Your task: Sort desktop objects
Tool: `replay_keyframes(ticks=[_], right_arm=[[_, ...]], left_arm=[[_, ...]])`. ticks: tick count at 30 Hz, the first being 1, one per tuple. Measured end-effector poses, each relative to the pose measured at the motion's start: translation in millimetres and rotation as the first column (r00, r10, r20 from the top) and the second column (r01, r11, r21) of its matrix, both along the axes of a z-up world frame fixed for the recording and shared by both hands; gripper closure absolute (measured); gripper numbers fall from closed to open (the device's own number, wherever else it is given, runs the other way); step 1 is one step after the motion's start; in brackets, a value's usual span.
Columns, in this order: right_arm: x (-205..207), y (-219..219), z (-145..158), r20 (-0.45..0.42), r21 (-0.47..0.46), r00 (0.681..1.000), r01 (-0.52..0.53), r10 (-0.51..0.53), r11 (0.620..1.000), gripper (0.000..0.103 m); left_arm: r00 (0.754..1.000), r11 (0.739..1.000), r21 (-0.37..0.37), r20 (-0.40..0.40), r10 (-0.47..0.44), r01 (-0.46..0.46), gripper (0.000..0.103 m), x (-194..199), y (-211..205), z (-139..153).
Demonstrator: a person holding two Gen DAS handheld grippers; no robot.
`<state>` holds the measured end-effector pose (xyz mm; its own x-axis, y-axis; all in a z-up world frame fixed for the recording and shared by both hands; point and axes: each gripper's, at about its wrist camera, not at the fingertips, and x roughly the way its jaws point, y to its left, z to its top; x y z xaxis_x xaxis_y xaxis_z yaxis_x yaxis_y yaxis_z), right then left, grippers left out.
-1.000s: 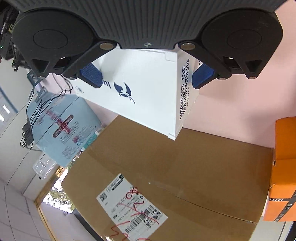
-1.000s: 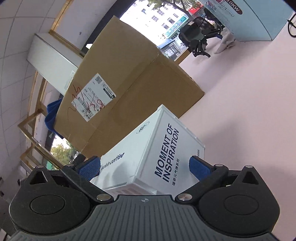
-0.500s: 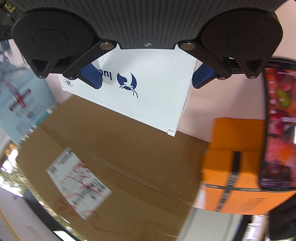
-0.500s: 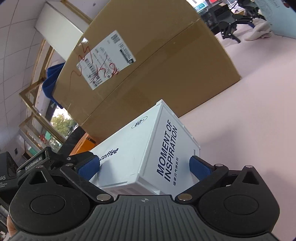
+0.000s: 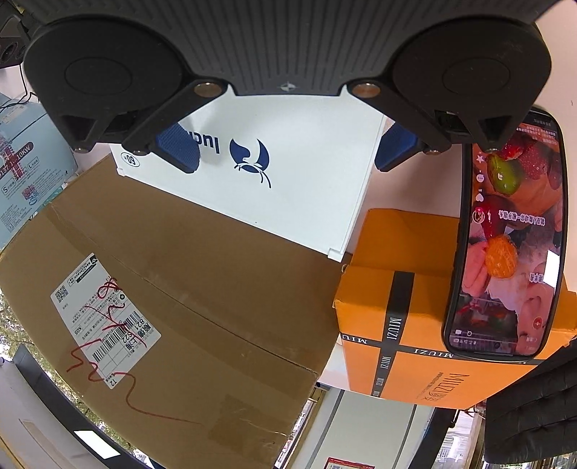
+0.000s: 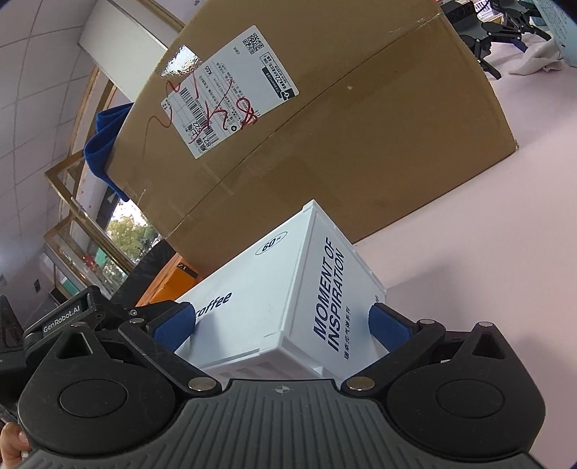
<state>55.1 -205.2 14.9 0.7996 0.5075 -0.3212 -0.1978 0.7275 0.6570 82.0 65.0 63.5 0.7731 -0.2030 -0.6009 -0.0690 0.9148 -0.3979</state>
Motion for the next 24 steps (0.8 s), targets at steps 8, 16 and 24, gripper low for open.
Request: replay_keyframes(ticks=[8,16,24], right_arm=[[-58.2,-8.4,36.2,0.286,-0.32,0.946,0.247,-0.155,0.915,0.0],[-109.6,-82.5,54.2,0.34,-0.29,0.878,0.438,-0.336,0.851,0.0],[-157.7,-166.4,48.8,0.29,-0.254,0.785,0.615,-0.548,0.746,0.0]], left_arm=[[0.96,0.956,0.287,0.279,-0.03,-0.054,0.0,-41.2,-38.1,22.5],[0.905,0.932,0.317,0.323,-0.277,0.172,0.0,-75.0,-132.3,43.4],[0.832,0.867,0.331,0.295,-0.471,0.373,0.0,-98.9,-230.2,44.1]])
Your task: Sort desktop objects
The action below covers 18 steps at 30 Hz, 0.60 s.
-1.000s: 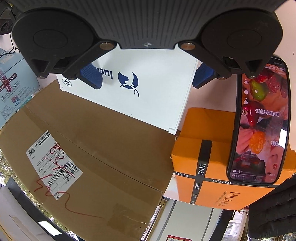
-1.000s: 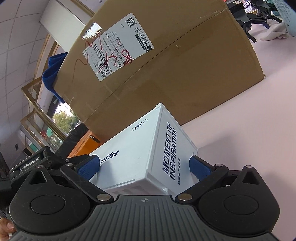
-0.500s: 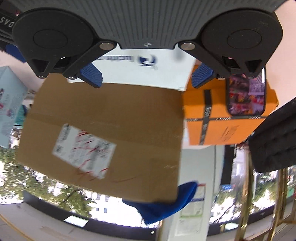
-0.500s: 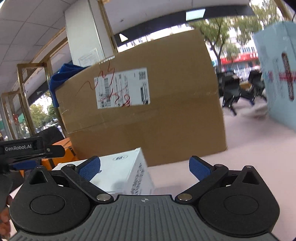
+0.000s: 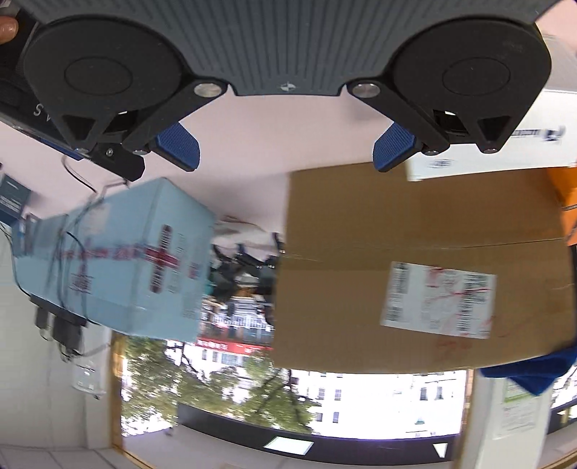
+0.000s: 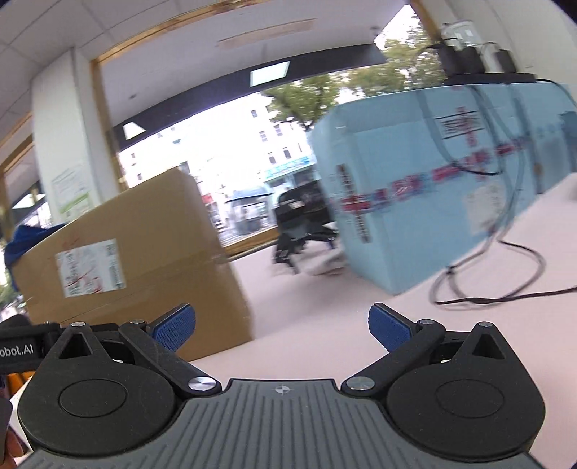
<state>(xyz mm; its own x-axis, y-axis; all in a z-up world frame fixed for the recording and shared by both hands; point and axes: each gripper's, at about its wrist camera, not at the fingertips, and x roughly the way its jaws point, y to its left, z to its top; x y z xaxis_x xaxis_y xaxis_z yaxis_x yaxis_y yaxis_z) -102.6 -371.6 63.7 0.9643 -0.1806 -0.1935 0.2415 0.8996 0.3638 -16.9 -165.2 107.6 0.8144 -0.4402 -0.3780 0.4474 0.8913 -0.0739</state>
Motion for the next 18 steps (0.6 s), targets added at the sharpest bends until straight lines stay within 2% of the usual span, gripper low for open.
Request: replay_keyframes(ticks=[5,9,13,15,16,18], right_arm=[[-19.2,-33.1,-11.6,-0.052,-0.019,0.991,0.125,-0.126,0.992,0.0],[-12.2,-45.7,-31.0,-0.152,-0.08,0.96,0.225,-0.235,0.971,0.0],[13.4,-57.3,-58.0,-0.33,-0.116,0.902,0.252,-0.276,0.961,0.0],[34.6,-61.8,-67.9,-0.452,-0.124,0.85,0.241,-0.271,0.963,0.0],[43.9,-58.4,-71.1,-0.49,-0.172,0.822,0.236,-0.291,0.956,0.0],[57.0,-47.0,-73.3,-0.507,-0.269,0.797,0.215,-0.328,0.939,0.0]], left_arm=[[0.996,0.997,-0.006,-0.025,-0.081,0.081,0.0,0.3,-47.3,-15.4],[0.988,0.992,-0.009,-0.086,-0.126,0.126,0.0,17.6,-80.5,-41.8],[0.981,0.989,0.044,-0.135,-0.136,0.144,0.0,39.9,-100.0,-76.0],[0.98,0.985,0.091,-0.154,-0.129,0.144,0.0,50.7,-105.6,-91.4],[0.977,0.983,0.116,-0.174,-0.122,0.143,0.0,56.4,-108.2,-97.7],[0.972,0.984,0.124,-0.211,-0.1,0.128,0.0,65.4,-108.8,-104.3]])
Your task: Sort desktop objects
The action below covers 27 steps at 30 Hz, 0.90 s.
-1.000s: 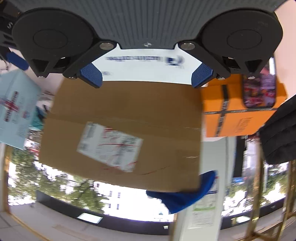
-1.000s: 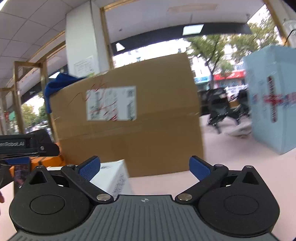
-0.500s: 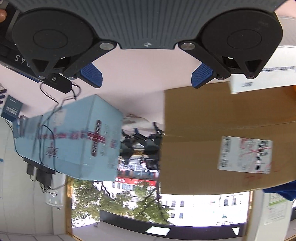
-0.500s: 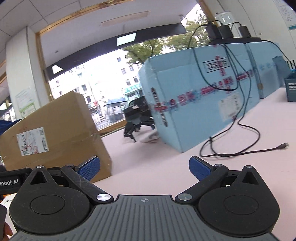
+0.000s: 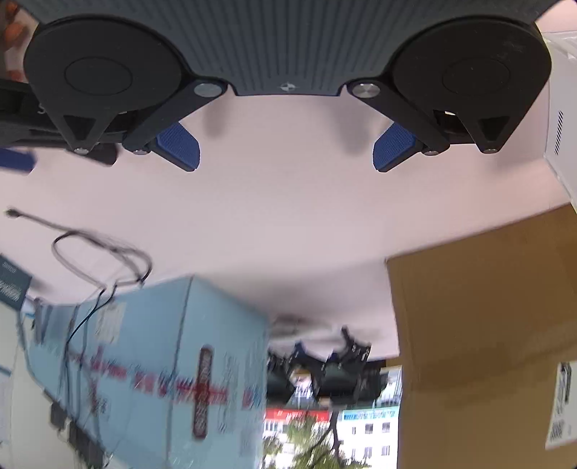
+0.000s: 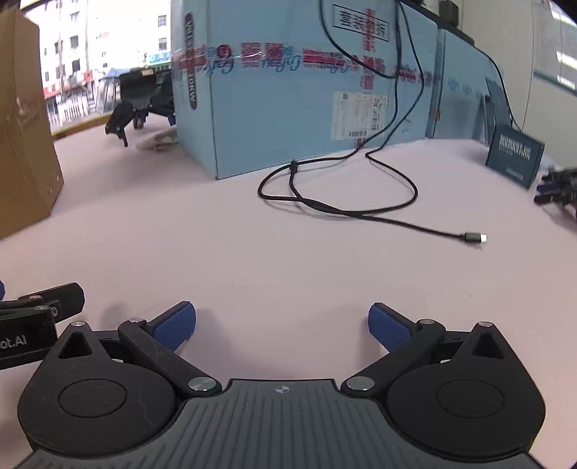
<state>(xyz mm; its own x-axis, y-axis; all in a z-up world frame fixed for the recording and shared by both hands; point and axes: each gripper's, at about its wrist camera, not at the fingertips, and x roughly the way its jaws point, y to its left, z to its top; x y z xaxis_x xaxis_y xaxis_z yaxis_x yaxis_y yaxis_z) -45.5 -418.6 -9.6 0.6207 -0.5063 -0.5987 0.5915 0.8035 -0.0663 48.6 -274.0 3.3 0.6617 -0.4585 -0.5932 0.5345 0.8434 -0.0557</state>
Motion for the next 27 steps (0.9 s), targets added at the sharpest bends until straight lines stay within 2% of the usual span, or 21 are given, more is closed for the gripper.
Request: replay_keyframes(ticks=[3,6,7,10,27], right_arm=[[10.3,2.1,-3.2,-0.013,-0.028,1.0,-0.009,0.009,1.0,0.0],[11.4,-13.5,-3.3,0.024,0.064,1.0,-0.001,0.0,0.998,0.0],[11.1,-14.8,-2.5,0.027,0.067,1.0,-0.001,-0.001,0.998,0.0],[12.3,-12.3,-1.2,0.014,0.048,1.0,-0.001,0.0,0.999,0.0],[11.2,-12.9,0.0,0.026,0.063,1.0,-0.002,0.0,0.998,0.0]], left_arm=[[0.999,0.999,0.013,-0.025,0.032,-0.031,0.0,7.3,-1.0,-4.5],[0.999,0.997,0.067,-0.008,0.049,-0.049,0.0,7.8,-8.4,-6.6],[0.999,0.996,0.07,-0.005,0.051,-0.051,0.0,7.4,-8.8,-6.5],[0.999,0.996,0.067,-0.001,0.054,-0.054,0.0,6.9,-8.3,-6.5],[0.998,0.997,0.063,0.004,0.055,-0.055,0.0,6.8,-8.4,-7.3]])
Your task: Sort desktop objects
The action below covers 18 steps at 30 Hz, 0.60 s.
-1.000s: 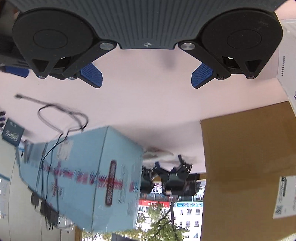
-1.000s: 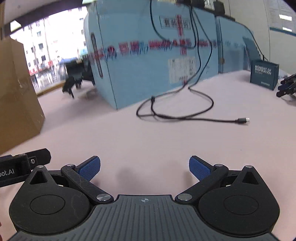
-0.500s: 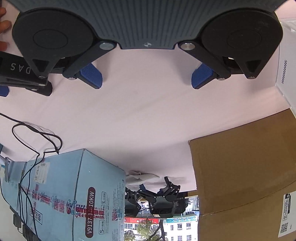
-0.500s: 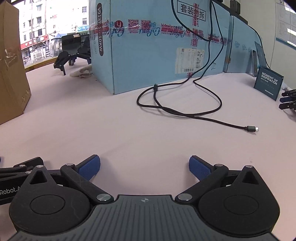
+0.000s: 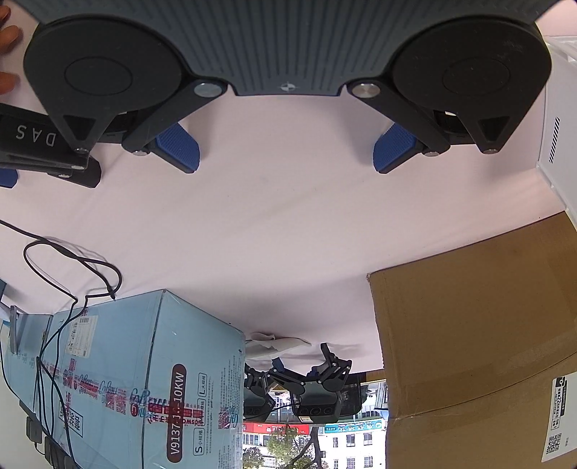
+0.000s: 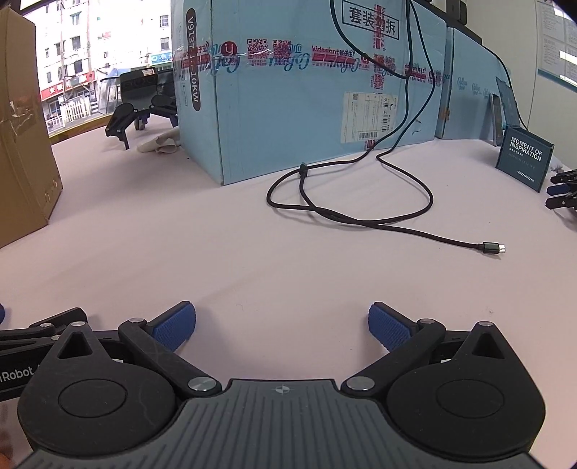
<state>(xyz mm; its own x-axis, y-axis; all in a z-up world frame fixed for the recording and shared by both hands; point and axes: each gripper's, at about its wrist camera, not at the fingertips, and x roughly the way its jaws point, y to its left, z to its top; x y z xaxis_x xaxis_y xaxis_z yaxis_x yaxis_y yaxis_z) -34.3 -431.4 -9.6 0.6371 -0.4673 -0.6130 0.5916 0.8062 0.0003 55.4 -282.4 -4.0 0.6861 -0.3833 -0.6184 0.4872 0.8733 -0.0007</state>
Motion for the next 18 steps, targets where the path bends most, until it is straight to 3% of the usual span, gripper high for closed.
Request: replay_keyframes(ticks=[18], right_arm=[[2.0,-0.6,-0.7,0.001,0.001,1.0,-0.002,0.002,1.0,0.0]], left_arm=[[1.0,1.0,0.0,0.0,-0.002,0.002,0.0,0.5,0.5,-0.1]])
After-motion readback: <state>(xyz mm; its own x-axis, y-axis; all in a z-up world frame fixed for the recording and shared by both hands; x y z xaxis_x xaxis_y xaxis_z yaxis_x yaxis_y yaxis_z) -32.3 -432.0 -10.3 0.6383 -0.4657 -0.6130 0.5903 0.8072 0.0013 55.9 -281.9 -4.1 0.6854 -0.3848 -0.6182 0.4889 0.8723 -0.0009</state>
